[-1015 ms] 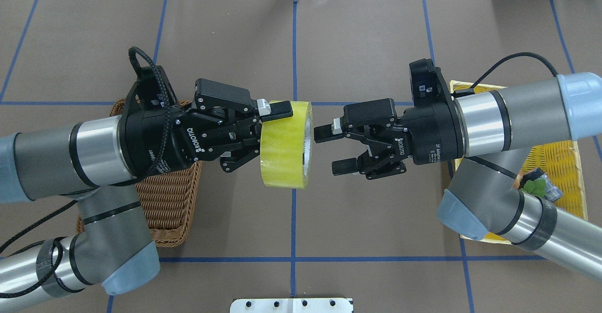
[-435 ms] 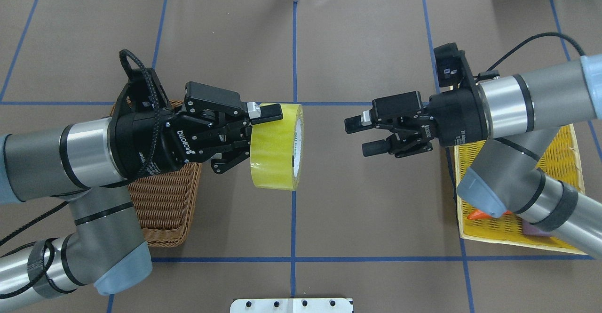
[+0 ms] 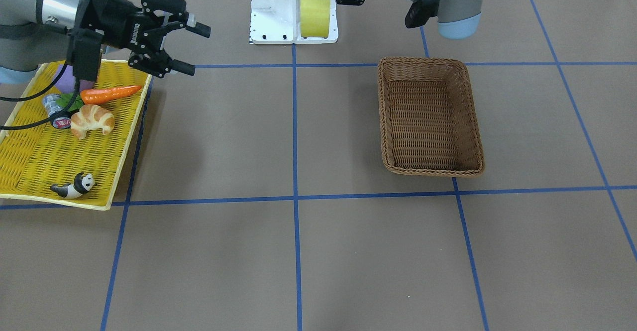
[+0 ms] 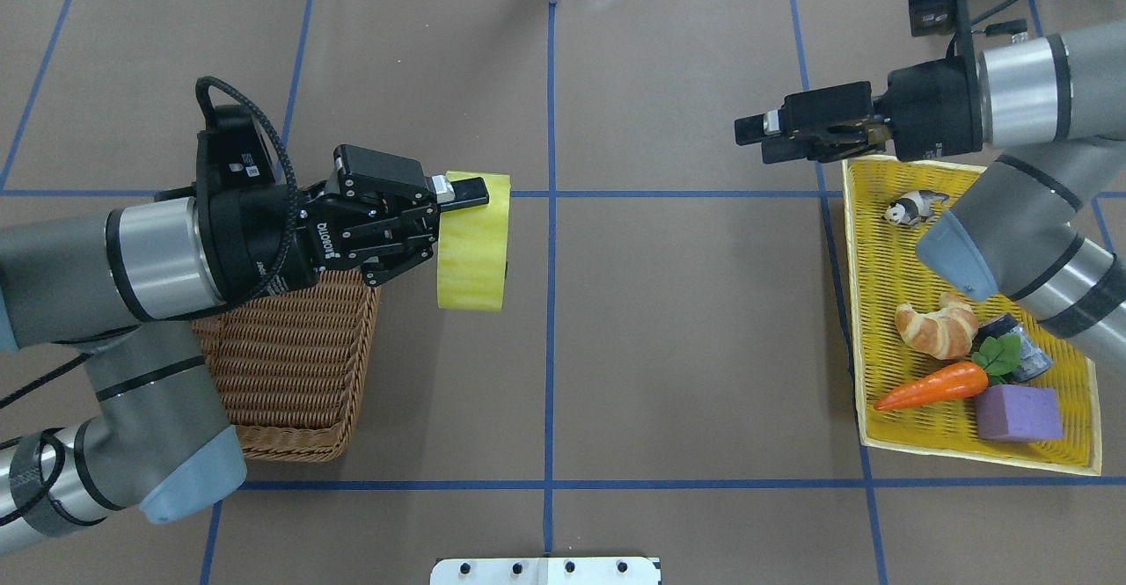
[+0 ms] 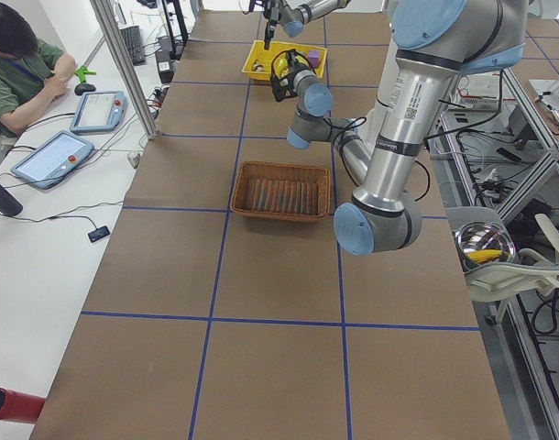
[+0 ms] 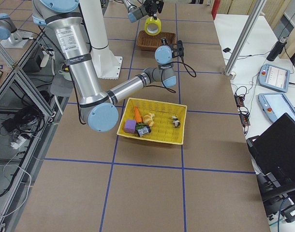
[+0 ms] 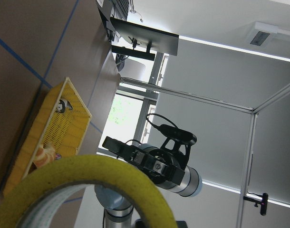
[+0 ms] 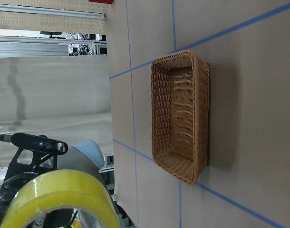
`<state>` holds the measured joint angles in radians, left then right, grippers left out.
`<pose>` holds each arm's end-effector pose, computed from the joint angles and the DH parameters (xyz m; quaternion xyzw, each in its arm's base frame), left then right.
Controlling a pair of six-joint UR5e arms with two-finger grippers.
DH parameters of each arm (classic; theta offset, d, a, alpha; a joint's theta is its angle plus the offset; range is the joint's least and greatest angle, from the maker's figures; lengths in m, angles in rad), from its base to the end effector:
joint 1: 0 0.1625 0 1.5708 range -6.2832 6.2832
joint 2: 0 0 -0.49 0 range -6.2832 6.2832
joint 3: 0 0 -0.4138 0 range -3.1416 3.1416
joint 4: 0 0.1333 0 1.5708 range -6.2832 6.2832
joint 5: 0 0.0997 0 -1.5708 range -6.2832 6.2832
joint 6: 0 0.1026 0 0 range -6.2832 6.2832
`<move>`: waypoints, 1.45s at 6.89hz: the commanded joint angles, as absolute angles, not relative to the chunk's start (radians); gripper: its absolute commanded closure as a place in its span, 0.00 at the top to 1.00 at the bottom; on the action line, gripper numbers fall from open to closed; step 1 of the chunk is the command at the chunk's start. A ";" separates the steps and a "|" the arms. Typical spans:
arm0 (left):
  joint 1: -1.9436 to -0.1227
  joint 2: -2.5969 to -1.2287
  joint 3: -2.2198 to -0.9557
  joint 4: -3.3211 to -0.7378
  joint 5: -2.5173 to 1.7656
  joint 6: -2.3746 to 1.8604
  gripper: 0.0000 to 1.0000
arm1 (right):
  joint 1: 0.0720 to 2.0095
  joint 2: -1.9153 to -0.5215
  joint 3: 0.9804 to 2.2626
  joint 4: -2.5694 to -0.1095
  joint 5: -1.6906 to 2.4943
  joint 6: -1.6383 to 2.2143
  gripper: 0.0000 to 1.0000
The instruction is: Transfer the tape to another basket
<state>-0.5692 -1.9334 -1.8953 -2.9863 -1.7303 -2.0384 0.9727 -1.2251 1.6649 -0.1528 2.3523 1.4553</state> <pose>0.3838 -0.3845 0.2209 0.0044 0.8662 -0.1851 0.4641 -0.2773 -0.5154 0.3311 0.1883 -0.7517 -0.0474 0.6303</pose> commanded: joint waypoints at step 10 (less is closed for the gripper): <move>-0.661 -1.896 -2.200 -1.400 -1.876 -1.127 0.00 | 1.365 -1.166 1.825 -1.903 2.312 0.122 1.00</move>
